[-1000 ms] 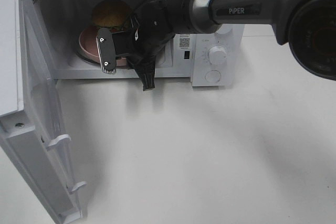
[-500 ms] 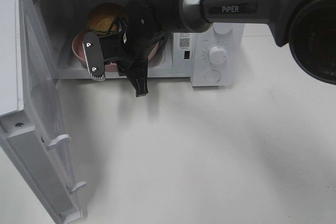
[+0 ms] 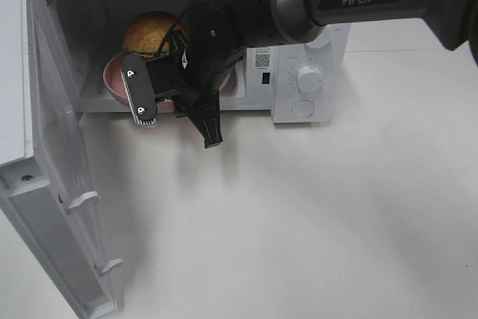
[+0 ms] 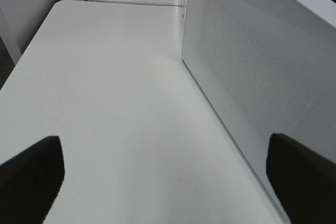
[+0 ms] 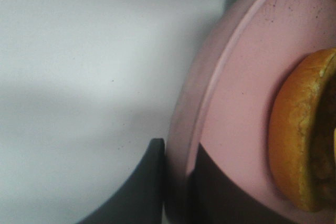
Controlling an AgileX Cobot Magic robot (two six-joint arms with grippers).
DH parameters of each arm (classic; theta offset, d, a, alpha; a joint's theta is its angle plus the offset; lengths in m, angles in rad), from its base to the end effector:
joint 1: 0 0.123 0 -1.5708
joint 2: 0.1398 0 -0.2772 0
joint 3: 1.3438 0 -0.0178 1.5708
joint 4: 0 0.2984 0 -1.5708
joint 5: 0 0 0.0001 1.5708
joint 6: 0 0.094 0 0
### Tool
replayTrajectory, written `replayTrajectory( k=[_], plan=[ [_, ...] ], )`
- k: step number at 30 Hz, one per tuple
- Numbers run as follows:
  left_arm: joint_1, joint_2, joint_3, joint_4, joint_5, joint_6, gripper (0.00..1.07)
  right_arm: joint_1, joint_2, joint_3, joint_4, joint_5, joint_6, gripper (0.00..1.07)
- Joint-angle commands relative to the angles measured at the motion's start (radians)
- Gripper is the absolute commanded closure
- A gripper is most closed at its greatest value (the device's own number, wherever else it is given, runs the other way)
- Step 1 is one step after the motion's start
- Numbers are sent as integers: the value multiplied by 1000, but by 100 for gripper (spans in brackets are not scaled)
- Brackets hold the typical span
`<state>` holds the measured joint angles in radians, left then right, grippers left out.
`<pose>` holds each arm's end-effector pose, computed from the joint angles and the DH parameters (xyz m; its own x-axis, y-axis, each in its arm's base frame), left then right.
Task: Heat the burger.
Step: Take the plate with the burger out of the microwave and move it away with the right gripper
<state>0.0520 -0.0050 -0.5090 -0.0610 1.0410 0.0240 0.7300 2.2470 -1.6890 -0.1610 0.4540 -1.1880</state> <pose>0.0464 -0.0025 0.3037 -0.4244 -0.0289 -0.9050 -0.0073 0.9996 -0.0286 0.4014 0.3503 0.1188 0.4760 -0.8750 -0.0885 -0.7253 -0.3337 -0.6022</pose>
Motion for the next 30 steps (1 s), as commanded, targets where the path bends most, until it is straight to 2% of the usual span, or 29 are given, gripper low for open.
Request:
replayTrajectory(
  k=[1,8,11,13,16,30],
  plan=[
    [2,-21,5,-9,-5,-4,6,4,-69,64,-31,-83,-15,107],
    [2,-21,5,-9,-5,-4,6,4,-149,201,-70,-185,-9,107],
    [2,-21,5,-9,-5,-4,6,4,-159,220,-70,-197,-9,107],
    [2,-21,5,-9,-5,-4,6,4,-200,296,-70,-257,-9,107],
    [2,-21,5,-9,-5,-4,6,4,-227,349,-70,-291,-9,107],
    [2,-21,5,-9,-5,-3,6,4,-355,540,-65,-387,-8,107]
  ],
)
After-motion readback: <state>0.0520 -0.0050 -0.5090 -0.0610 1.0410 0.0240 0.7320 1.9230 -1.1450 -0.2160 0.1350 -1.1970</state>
